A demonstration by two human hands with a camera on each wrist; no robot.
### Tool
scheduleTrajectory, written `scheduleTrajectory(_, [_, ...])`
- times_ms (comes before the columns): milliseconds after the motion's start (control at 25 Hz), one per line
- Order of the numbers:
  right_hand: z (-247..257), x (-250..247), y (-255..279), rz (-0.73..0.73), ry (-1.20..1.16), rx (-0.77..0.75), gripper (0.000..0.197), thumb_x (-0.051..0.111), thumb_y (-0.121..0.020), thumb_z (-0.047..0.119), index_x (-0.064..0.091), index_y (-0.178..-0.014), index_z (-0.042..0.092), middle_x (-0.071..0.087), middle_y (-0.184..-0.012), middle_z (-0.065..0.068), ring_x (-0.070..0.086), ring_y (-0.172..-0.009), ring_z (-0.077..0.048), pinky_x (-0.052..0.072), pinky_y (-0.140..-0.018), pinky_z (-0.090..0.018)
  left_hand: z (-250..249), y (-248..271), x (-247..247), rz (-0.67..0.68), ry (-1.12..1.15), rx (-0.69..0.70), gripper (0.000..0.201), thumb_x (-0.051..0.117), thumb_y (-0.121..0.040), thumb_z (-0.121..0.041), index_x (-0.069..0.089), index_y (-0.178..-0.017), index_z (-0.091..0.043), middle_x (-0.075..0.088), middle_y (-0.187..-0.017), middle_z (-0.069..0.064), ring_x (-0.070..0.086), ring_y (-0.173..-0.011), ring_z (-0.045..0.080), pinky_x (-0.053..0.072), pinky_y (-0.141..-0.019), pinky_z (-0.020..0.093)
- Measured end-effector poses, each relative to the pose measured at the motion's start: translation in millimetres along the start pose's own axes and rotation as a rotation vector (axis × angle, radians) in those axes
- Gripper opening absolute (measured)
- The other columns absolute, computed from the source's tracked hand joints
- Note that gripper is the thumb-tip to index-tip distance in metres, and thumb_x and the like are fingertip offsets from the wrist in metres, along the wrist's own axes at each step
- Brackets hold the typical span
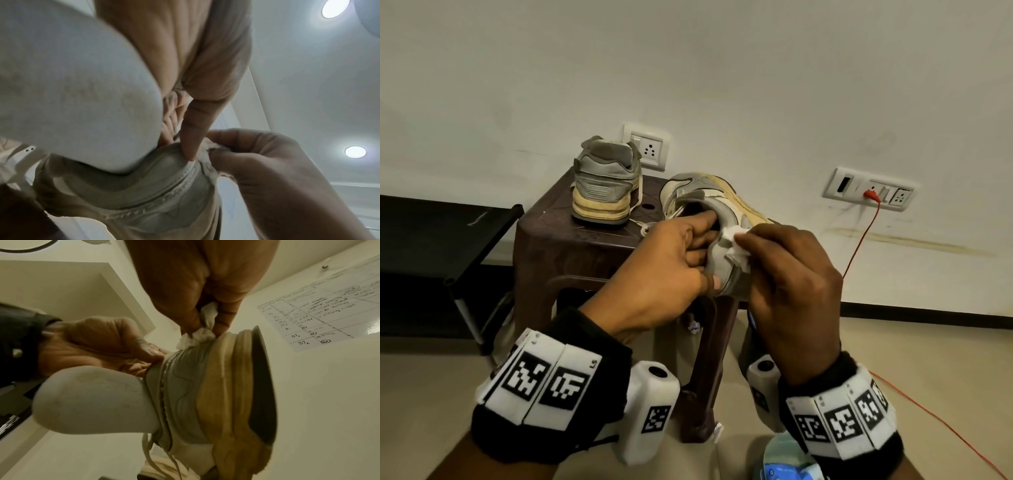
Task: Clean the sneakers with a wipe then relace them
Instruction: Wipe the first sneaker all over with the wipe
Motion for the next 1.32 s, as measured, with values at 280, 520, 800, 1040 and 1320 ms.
scheduleTrajectory(280, [11.0, -24.2, -9.4, -0.031, -0.024, -0.060, 0.023, 0.054, -0.087, 0.010, 0.070, -0.100, 0.001, 0.067, -0.099, -0.014, 0.060, -0.095, -0.025, 0.049, -0.083, -0.029, -9.7, 16.5, 3.9, 0.072, -0.009, 0.069, 0.110, 0.068, -0.068, 0.021, 0.022, -0.143, -0.045, 0.056, -0.135, 0.002, 0.061, -0.117, 0.018, 0.054, -0.089, 0.038])
scheduleTrajectory(520, [24.7, -27.2, -2.7, -0.002, -0.038, -0.103, 0.018, 0.067, -0.083, 0.010, 0.071, -0.098, 0.001, 0.068, -0.099, -0.014, 0.062, -0.095, -0.027, 0.051, -0.083, -0.036, -19.0, 22.9, 11.1, -0.027, 0.001, 0.158, 0.087, 0.063, -0.068, 0.026, 0.040, -0.126, -0.034, 0.064, -0.116, 0.003, 0.069, -0.100, 0.023, 0.057, -0.073, 0.032])
scheduleTrajectory(800, [48.1, -53.0, 12.2, -0.081, -0.079, -0.223, 0.023, 0.054, -0.096, 0.014, 0.072, -0.097, 0.000, 0.070, -0.099, -0.014, 0.064, -0.095, -0.023, 0.053, -0.081, -0.034, -54.2, 37.5, 8.7, 0.005, 0.076, 0.169, 0.072, 0.071, -0.057, 0.023, 0.053, -0.114, -0.017, 0.071, -0.109, 0.012, 0.071, -0.095, 0.027, 0.060, -0.072, 0.035])
scheduleTrajectory(1040, [55.5, -63.4, -32.7, -0.073, -0.121, -0.097, 0.026, 0.053, -0.087, 0.018, 0.073, -0.096, 0.003, 0.070, -0.095, -0.011, 0.064, -0.088, -0.024, 0.051, -0.076, -0.030, -57.6, 53.2, 13.6, 0.044, -0.073, 0.177, 0.101, 0.070, -0.066, 0.023, 0.035, -0.139, -0.037, 0.070, -0.109, 0.004, 0.070, -0.096, 0.028, 0.060, -0.075, 0.040])
scheduleTrajectory(1320, [59.7, -40.6, -7.8, 0.081, -0.109, -0.243, 0.018, 0.064, -0.084, 0.013, 0.071, -0.099, 0.003, 0.070, -0.099, -0.012, 0.064, -0.093, -0.024, 0.053, -0.078, -0.036, -55.9, 55.0, 5.9, -0.121, -0.075, 0.265, 0.111, 0.069, -0.072, 0.015, 0.011, -0.147, -0.044, 0.069, -0.118, 0.001, 0.068, -0.104, 0.018, 0.057, -0.081, 0.030])
Point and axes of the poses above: each hand's wrist, its own y-axis away from the middle knuckle, its own x-axis out of the palm, z = x × y, the point moved 3 cm from there along -y, towards the middle knuckle
